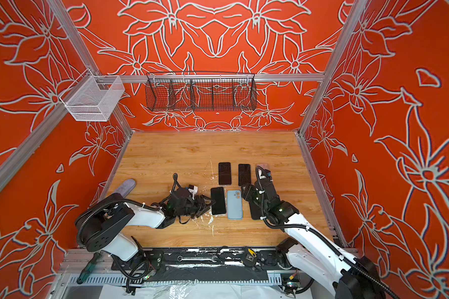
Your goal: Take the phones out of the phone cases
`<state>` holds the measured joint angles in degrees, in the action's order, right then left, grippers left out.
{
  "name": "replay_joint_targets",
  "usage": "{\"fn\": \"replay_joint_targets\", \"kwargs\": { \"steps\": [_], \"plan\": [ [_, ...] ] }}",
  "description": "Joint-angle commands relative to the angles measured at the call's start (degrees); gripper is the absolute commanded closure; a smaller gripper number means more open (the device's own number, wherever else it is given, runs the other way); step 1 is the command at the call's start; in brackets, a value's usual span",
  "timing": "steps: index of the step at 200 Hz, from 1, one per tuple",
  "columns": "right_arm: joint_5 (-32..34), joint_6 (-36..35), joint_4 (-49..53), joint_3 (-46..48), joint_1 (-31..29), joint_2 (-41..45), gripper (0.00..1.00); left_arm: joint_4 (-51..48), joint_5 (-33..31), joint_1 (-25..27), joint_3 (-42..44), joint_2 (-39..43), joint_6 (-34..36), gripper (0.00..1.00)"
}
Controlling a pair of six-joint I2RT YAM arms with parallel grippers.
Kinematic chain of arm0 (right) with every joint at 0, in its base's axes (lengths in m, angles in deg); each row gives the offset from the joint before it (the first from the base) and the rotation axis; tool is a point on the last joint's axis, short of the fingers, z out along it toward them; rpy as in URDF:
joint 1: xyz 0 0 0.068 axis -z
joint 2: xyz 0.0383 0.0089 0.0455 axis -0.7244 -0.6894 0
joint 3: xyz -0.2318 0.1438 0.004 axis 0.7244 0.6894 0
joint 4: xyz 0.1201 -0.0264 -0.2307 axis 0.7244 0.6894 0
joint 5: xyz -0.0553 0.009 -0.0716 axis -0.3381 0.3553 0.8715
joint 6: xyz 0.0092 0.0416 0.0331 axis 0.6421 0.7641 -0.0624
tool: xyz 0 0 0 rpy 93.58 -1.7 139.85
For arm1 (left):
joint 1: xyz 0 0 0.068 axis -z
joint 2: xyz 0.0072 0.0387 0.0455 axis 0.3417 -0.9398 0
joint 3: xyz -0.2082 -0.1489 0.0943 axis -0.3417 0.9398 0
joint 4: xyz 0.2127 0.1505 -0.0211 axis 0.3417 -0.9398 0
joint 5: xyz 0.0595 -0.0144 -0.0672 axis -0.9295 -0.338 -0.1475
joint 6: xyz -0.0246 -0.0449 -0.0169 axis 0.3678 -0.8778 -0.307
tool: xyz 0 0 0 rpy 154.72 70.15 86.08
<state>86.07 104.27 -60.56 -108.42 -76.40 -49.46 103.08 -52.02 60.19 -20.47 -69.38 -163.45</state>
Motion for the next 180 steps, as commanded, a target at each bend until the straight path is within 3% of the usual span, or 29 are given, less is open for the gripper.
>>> {"fn": "replay_joint_targets", "kwargs": {
  "steps": [1, 21, 57, 78, 97, 123, 140, 143, 146, 180],
  "plan": [
    [-0.39, -1.22, 1.17, -1.38, 0.47, 0.76, 0.38, -5.36, -1.38, 0.31, -1.02, 2.03, 2.2, 0.37],
    [0.14, -2.53, 2.06, -1.73, 0.74, 1.06, 0.38, -13.01, -3.25, 0.31, -3.02, 4.91, 5.46, 0.28],
    [-0.89, -6.45, 3.82, -4.03, 1.85, -0.04, 0.37, -29.54, -8.37, 0.02, -9.49, 12.83, 14.39, 0.0],
    [-1.53, -8.2, 3.2, -5.02, 2.61, -0.65, 0.37, -39.87, -10.19, -2.04, -14.69, 16.17, 21.31, 0.03],
    [-1.44, -10.95, 1.9, -5.56, 3.14, -0.86, 0.36, -42.39, -6.16, -8.16, -15.99, 19.21, 25.72, 0.03],
    [-1.38, -13.81, 2.71, -7.97, 5.13, -2.79, 0.32, -48.25, 0.75, -21.1, -18.93, 23.62, 32.03, 0.03],
    [-1.86, -15.42, 0.08, -8.14, 6.82, -2.85, 0.28, -57.85, -6.22, -25.75, -23.58, 26.5, 38.55, 0.03],
    [-2.02, -15.95, -0.48, -8.15, 7.06, -2.85, 0.09, -59.0, -7.6, -26.44, -24.18, 26.94, 39.76, 0.03],
    [-2.13, -16.49, -0.92, -8.27, 7.32, -2.93, 0.03, -59.84, -8.86, -27.06, -24.64, 27.51, 40.96, 0.03],
    [-3.66, -21.21, 1.16, -13.32, 11.41, -8.67, 0.02, -55.23, -25.37, -31.1, -19.05, 36.83, 48.29, 0.03]
  ]
}}
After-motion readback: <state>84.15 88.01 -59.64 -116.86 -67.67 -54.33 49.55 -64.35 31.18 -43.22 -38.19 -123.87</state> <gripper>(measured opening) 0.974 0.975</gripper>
